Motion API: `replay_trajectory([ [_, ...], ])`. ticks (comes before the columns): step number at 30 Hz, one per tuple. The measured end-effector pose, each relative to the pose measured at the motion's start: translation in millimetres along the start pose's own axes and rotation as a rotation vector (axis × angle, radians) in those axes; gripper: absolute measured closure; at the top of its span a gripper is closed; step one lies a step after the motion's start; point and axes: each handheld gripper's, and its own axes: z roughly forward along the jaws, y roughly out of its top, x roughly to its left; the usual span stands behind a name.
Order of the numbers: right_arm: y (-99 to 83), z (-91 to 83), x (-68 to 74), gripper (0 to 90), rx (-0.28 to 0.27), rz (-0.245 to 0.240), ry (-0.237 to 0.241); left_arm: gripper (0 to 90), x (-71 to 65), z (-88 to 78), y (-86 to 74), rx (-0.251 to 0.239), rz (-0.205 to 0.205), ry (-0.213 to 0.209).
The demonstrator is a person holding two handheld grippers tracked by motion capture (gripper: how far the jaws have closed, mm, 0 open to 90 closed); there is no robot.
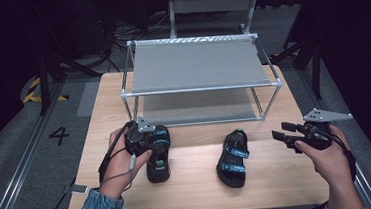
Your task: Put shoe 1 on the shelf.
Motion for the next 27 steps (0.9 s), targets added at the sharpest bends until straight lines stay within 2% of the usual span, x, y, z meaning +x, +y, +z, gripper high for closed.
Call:
replay_trajectory([
  [5,-3.5,-0.4,-1.9,46.5,0.006,0.004,-0.005,27.7,6.7,8.4,-2.6,0.019,0.009,0.015],
  [9,-4.3,-0.8,-0.3,46.3,0.008,0.005,-0.003,27.2,9.9,17.1,-4.7,0.034,0.019,-0.033],
  [13,-5.2,-0.4,-0.1,46.3,0.012,0.008,-0.002,30.5,7.9,27.7,-6.4,0.077,0.059,-0.044],
  [14,-5.3,-0.2,-0.2,46.3,0.013,0.006,-0.003,33.9,7.6,29.7,-6.9,0.083,0.073,-0.051],
  [16,-5.1,0.3,-0.1,46.3,0.013,0.006,-0.001,52.7,6.1,33.2,-7.3,0.093,0.100,-0.070],
  [17,-5.1,0.6,0.0,46.3,0.014,0.006,-0.001,57.9,5.2,33.5,-6.7,0.098,0.110,-0.070],
  [18,-5.2,1.1,0.0,46.3,0.014,0.004,0.000,65.2,4.1,34.5,-6.8,0.075,0.110,-0.069],
  [22,-5.4,1.2,-0.3,46.2,0.014,0.005,0.001,70.1,2.1,31.3,-4.1,0.056,0.110,-0.063],
  [27,-5.7,1.1,-1.4,46.2,0.015,0.008,0.001,71.2,4.5,25.5,-1.2,0.044,0.075,-0.086],
])
